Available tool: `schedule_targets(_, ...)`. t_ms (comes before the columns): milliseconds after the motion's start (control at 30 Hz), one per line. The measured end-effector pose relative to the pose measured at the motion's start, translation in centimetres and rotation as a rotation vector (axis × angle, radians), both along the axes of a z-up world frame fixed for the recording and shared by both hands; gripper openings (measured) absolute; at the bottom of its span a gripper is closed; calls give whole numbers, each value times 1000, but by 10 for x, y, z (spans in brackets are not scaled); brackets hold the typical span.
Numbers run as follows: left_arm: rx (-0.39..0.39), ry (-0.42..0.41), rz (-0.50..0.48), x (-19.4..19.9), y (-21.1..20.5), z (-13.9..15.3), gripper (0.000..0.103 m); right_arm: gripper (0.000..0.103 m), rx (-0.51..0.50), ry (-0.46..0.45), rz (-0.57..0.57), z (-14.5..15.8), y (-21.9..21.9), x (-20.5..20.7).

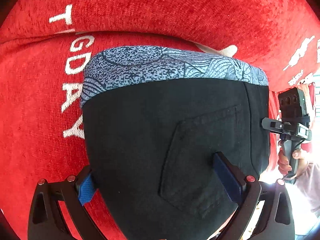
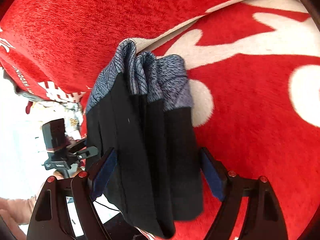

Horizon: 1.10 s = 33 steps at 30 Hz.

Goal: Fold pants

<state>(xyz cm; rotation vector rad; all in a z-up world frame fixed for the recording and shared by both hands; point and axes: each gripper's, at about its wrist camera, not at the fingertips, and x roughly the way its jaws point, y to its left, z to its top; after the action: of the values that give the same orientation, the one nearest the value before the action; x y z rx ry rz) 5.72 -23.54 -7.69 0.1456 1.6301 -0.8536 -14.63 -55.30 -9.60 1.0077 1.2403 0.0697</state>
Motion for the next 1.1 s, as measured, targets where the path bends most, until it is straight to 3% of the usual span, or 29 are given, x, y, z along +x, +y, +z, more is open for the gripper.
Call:
schedule_targets(167, 29, 14, 71, -3, -2, -5, 103, 81, 11, 26, -46, -2, -5, 8)
schedule_targets(333, -16, -42, 68, -15, -5, 19, 72, 56, 27, 21, -73, 7, -2, 3)
schedule_targets(400, -39, -52, 65, -18, 1, 31, 60, 53, 31, 2, -88, 16, 4, 0)
schedule_targets(467, -58, -45, 67, -17, 6, 39, 56, 51, 46, -19, -112, 26, 7, -5)
schedule_targets(700, -48, -89, 25, -34, 35, 85, 55, 49, 104, -49, -123, 58, 37, -22)
schedule_targets(867, 4, -89, 35, -63, 75, 95, 55, 49, 152, -51, -116, 66, 80, -40)
schedule_targets(1033, 113, -70, 62, -73, 111, 54, 59, 49, 160, -12, -88, 41, 125, -51)
schedule_targets(1100, 149, -73, 88, -75, 117, 35, 71, 49, 149, 14, -82, 25, 133, -54)
